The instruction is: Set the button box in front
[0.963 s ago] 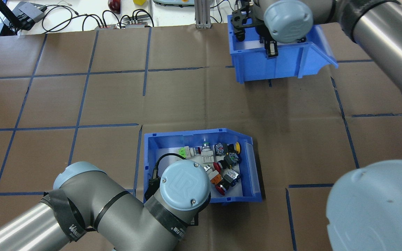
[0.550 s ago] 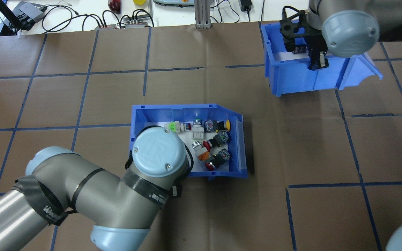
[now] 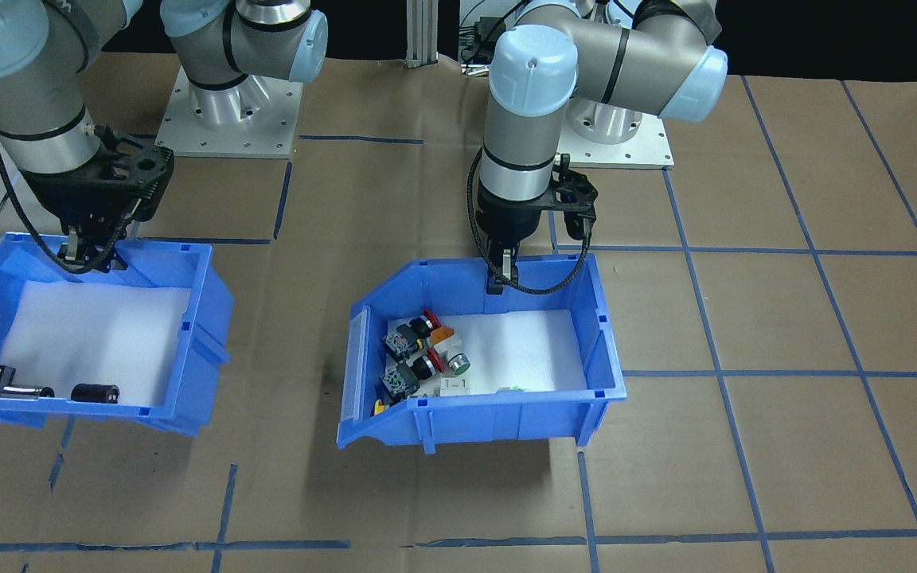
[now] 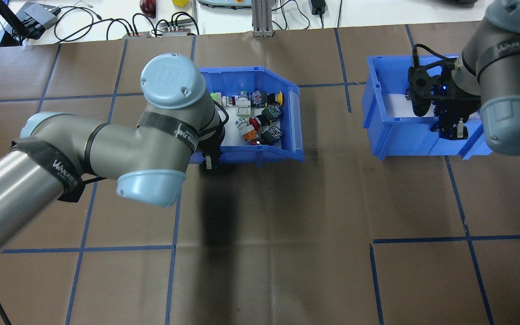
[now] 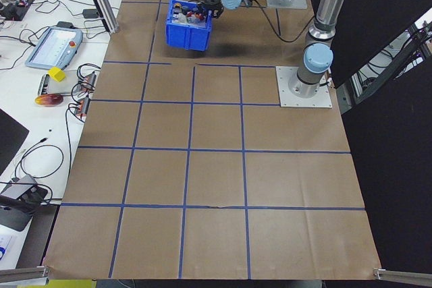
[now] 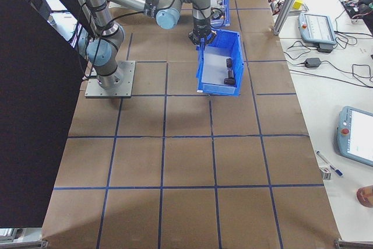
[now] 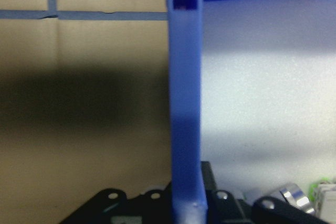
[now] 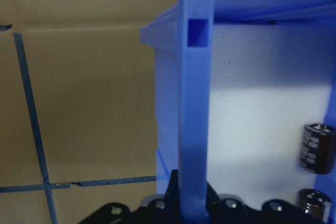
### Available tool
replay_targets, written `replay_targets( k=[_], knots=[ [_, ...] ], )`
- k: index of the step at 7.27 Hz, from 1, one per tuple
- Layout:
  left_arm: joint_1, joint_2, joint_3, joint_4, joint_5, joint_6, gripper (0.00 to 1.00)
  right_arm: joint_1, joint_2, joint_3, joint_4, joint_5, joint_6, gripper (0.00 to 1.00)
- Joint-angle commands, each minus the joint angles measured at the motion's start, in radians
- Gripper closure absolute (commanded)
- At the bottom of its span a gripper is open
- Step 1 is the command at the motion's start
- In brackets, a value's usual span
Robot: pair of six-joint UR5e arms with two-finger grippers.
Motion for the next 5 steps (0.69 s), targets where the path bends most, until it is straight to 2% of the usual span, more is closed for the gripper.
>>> replay_targets(
  k=[1, 2, 3, 5],
  knots=[
    [0.005, -0.186, 0.183, -0.002, -0.013, -0.002, 1.00, -0.008, -0.076, 0.132, -0.138, 0.003, -0.032, 0.94],
    [-0.006, -0.247, 0.243, -0.011, -0.020, -0.008, 1.00, -0.007, -0.073, 0.144, -0.178, 0.009, -0.077, 0.94],
    [-0.015, -0.271, 0.283, -0.020, -0.083, -0.012, 1.00, -0.007, -0.072, 0.144, -0.180, 0.009, -0.082, 0.94],
    [-0.018, -0.288, 0.291, -0.028, -0.155, -0.014, 1.00, -0.008, -0.049, 0.142, -0.188, 0.012, -0.080, 0.94]
  ],
)
